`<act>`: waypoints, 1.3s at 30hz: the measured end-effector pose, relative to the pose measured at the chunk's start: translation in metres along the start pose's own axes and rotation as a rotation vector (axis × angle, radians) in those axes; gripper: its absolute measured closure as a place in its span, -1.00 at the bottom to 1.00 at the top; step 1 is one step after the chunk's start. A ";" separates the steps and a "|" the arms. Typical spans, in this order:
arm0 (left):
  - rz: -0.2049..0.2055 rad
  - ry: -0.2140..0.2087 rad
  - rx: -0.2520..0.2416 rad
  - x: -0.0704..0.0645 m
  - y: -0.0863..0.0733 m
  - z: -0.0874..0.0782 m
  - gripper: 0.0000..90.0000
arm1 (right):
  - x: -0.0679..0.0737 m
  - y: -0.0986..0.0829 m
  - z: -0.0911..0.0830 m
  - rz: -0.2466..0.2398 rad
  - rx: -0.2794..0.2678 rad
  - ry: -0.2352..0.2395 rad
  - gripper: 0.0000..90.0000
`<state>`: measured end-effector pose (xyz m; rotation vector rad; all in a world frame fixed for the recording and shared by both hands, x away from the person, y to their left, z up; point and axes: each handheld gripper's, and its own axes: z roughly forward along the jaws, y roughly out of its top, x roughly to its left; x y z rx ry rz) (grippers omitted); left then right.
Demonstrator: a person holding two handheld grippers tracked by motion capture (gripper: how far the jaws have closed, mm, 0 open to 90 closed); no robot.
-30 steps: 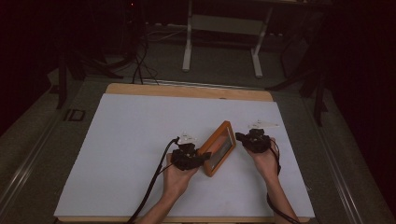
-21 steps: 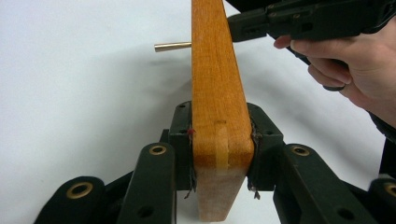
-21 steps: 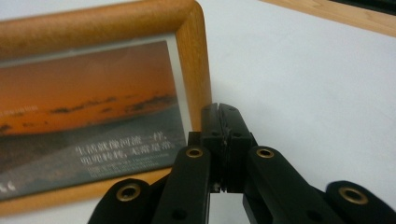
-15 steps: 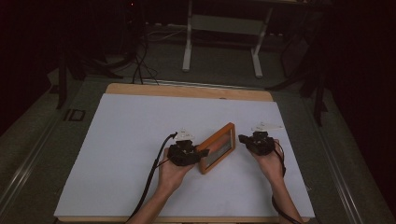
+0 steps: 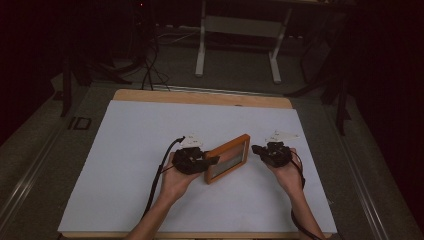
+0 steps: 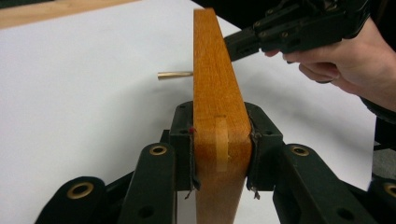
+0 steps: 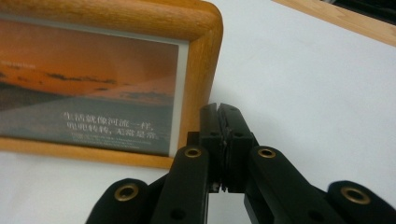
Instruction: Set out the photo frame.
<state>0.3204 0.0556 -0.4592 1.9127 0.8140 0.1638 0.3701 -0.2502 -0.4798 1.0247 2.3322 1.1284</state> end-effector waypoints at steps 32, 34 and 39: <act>0.208 -0.089 0.142 0.025 0.052 -0.046 0.53 | 0.045 0.038 -0.005 -0.165 -0.111 0.233 0.41; 0.225 -0.095 0.149 0.022 0.054 -0.045 0.53 | 0.049 0.042 -0.003 -0.173 -0.120 0.260 0.30; 0.250 -0.122 0.145 0.017 0.055 -0.042 0.53 | 0.061 0.052 0.001 -0.233 -0.127 0.306 -0.01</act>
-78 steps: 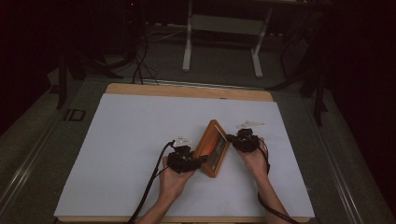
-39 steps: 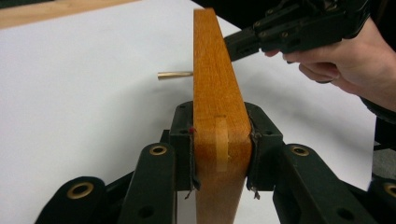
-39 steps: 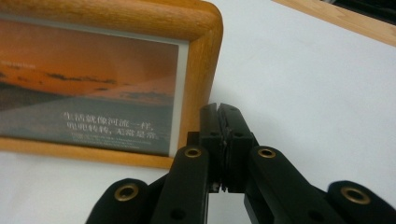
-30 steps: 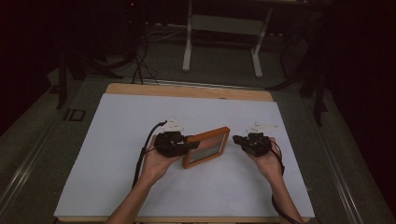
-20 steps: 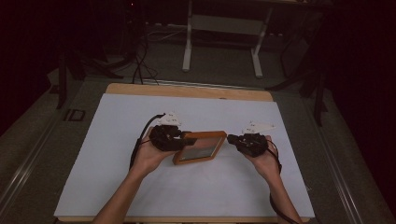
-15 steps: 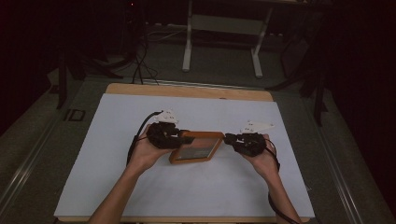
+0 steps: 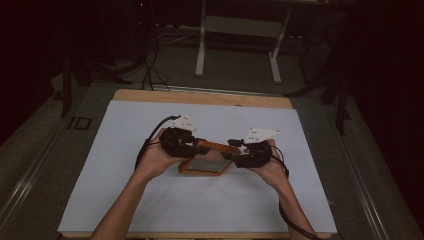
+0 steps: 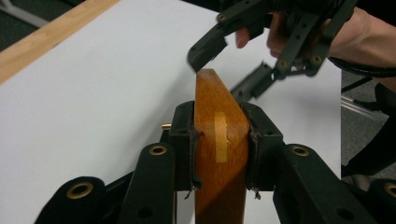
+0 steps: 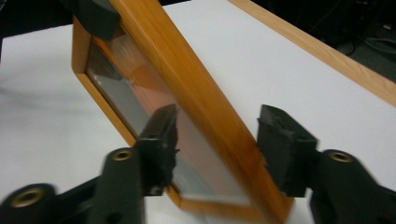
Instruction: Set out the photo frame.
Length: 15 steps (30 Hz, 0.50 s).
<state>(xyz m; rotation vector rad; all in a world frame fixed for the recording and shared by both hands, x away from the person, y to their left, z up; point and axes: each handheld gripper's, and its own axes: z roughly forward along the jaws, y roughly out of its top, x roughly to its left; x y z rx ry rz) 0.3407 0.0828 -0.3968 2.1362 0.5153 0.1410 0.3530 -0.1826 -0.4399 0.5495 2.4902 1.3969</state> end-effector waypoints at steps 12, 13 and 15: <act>0.016 -0.045 -0.046 0.000 0.009 0.012 0.51 | 0.004 0.010 0.013 -0.076 0.019 0.058 -0.11; 0.017 -0.051 -0.049 0.000 0.009 0.013 0.51 | 0.005 0.009 0.013 -0.081 0.019 0.049 -0.08; 0.017 -0.066 -0.052 0.001 0.010 0.014 0.50 | 0.004 0.008 0.009 -0.080 0.019 0.055 -0.02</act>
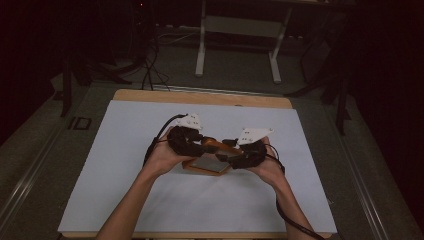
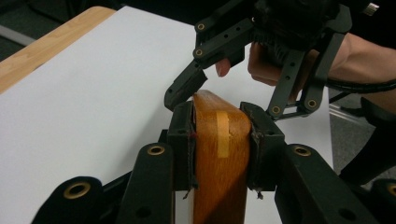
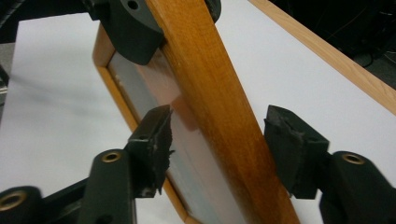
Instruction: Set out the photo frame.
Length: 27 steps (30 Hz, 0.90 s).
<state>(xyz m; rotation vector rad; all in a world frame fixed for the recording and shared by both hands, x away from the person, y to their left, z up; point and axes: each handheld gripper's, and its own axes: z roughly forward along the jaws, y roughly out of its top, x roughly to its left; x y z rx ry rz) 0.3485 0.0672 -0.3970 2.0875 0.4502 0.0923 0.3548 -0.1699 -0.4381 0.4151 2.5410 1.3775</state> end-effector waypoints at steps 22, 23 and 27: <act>-0.063 0.035 -0.169 0.012 -0.019 -0.014 -0.11 | 0.003 -0.016 -0.026 -0.072 0.006 0.022 0.53; -0.067 0.042 -0.189 0.013 -0.022 -0.017 -0.15 | 0.004 -0.017 -0.027 -0.068 0.005 0.022 0.53; -0.075 0.071 -0.228 0.015 -0.035 -0.022 -0.19 | 0.005 -0.020 -0.031 -0.069 0.008 0.019 0.53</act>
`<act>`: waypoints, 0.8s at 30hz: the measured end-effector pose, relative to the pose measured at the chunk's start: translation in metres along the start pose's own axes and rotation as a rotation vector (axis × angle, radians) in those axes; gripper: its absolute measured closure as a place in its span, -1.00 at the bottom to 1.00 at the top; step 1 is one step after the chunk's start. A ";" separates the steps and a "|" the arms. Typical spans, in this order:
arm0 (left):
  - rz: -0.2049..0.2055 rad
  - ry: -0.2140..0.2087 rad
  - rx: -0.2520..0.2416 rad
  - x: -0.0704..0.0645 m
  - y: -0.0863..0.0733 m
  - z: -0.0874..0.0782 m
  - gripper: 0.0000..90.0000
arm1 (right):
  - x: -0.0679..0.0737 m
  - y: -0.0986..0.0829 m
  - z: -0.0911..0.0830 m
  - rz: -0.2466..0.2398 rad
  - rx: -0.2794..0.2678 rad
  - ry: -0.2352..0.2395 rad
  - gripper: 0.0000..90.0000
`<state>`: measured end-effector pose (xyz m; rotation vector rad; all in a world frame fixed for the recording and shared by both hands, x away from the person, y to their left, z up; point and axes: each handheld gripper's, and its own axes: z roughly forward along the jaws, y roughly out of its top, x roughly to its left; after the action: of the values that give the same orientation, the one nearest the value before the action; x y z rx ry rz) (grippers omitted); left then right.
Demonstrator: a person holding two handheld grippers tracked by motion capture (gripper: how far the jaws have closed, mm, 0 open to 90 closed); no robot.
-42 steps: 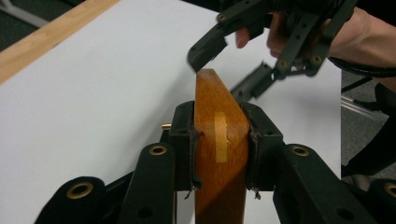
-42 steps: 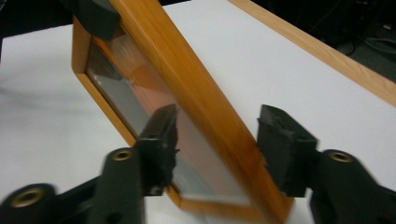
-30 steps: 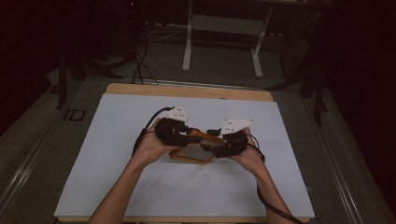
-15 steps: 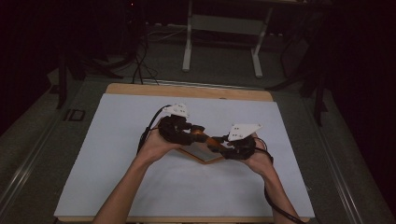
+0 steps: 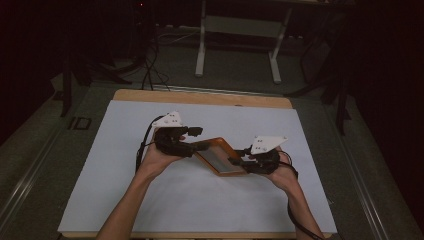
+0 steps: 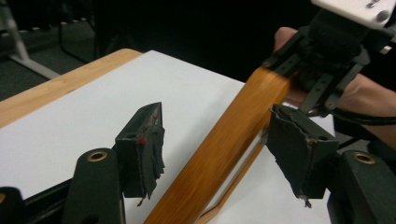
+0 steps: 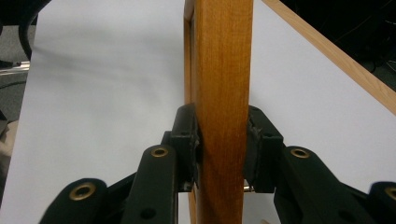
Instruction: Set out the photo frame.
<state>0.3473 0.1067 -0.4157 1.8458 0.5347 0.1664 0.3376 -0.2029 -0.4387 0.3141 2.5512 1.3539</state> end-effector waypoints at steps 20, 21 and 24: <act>-0.016 0.009 0.063 0.005 -0.039 0.031 -0.14 | 0.000 -0.022 -0.016 0.041 -0.004 -0.044 0.53; -0.013 0.009 0.071 0.004 -0.040 0.034 -0.12 | -0.001 -0.023 -0.017 0.039 -0.005 -0.044 0.53; -0.005 0.003 0.083 0.002 -0.042 0.045 -0.09 | -0.001 -0.026 -0.019 0.041 -0.001 -0.055 0.52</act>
<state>0.3540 0.0790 -0.4699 1.9253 0.5552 0.1454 0.3307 -0.2322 -0.4506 0.3993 2.5126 1.3415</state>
